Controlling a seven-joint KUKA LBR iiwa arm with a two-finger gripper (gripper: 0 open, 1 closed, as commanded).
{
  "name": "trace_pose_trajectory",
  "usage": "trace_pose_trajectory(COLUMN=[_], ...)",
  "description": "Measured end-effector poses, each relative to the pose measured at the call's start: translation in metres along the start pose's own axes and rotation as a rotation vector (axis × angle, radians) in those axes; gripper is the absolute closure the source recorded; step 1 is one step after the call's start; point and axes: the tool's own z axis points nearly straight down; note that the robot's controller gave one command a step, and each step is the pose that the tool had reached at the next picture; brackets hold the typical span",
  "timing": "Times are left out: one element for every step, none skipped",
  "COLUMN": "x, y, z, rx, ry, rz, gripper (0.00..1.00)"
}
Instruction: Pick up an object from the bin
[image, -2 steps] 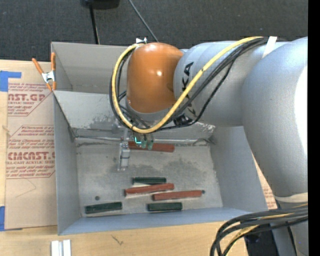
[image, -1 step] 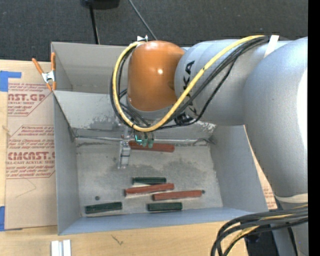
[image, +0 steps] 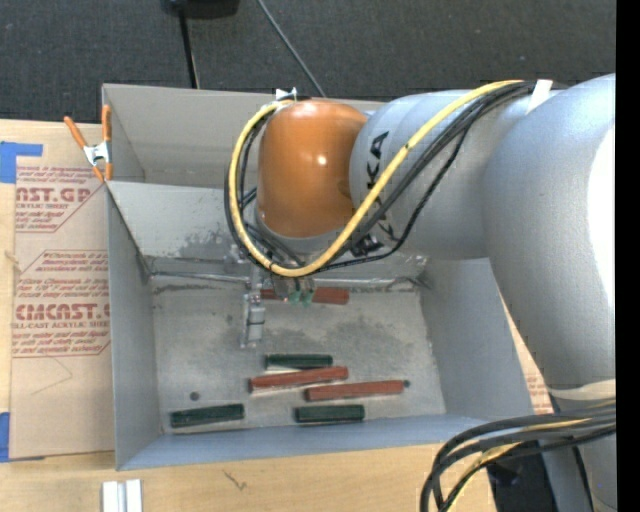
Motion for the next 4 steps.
trace_pose_trajectory(x=[0.034,0.016,0.016,0.016], y=[-0.049,-0.071,-0.072,-0.072], z=[0.042,0.080,0.080,0.080], rx=[0.000,-0.002,-0.002,-0.002], ry=[0.007,0.008,0.008,0.008], rz=[-0.102,-0.396,-0.396,-0.396], gripper=[0.00,1.00,0.00,0.00])
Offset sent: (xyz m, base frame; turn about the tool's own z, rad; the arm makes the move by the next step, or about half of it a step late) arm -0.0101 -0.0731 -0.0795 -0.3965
